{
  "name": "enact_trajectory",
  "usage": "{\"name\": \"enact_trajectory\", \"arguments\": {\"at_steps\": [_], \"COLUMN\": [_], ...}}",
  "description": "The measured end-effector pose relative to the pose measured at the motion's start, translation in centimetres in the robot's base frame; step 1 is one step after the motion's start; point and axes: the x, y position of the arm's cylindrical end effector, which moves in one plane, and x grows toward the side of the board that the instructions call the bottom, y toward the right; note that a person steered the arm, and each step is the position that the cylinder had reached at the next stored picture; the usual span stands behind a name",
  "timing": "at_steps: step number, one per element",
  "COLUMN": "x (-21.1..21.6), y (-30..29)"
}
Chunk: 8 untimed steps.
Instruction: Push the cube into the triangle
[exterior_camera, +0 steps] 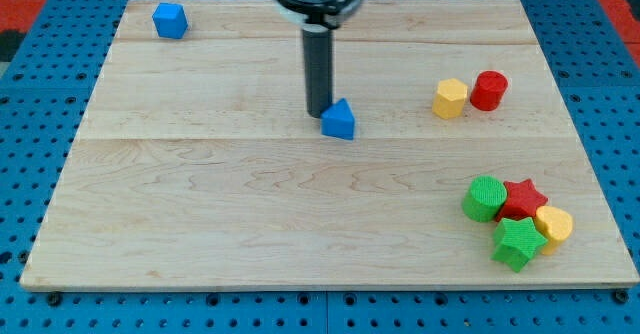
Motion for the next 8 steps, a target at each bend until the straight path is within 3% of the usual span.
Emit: {"name": "enact_trajectory", "arguments": {"at_steps": [2,4,5,6,8], "x": [1.6,9.4,10.6,10.8,13.2], "y": [2.5,9.8,10.7,6.9,9.0]}}
